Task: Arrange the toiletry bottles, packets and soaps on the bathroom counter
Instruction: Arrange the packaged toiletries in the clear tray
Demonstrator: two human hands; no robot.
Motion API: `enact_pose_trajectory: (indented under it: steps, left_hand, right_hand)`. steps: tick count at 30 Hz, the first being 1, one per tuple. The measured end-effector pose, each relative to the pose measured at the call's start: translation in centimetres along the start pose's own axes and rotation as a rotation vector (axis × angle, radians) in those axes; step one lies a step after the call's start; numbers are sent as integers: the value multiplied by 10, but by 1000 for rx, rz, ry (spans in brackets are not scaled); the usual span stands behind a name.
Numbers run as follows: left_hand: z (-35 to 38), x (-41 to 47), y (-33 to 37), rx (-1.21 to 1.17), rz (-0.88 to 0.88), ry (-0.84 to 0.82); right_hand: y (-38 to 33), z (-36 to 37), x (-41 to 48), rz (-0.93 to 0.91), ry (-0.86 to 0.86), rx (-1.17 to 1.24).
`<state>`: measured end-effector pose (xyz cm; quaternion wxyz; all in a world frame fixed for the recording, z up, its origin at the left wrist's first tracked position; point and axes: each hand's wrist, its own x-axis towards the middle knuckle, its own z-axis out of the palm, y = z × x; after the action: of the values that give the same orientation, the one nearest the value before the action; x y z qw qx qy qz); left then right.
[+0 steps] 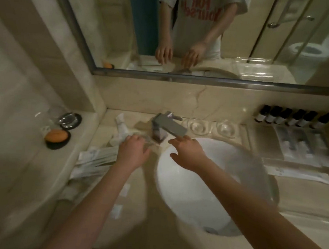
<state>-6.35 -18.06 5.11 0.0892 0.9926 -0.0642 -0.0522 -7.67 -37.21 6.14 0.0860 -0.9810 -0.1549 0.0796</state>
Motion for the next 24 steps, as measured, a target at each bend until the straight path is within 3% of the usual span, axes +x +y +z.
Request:
enact_pose_trajectory:
  steps: [8, 14, 18, 24]
  left_hand:
    - [12, -10, -125, 21, -257, -210]
    - [27, 5, -160, 36, -173, -355]
    - [34, 9, -167, 66, -121, -302]
    - [33, 13, -173, 17, -126, -290]
  right_hand:
    - [-77, 46, 76, -96, -141, 75]
    - [-96, 52, 139, -52, -230, -12]
    - [-97, 66, 159, -13, -308, -97]
    - [-95, 76, 171, 41, -267, -49]
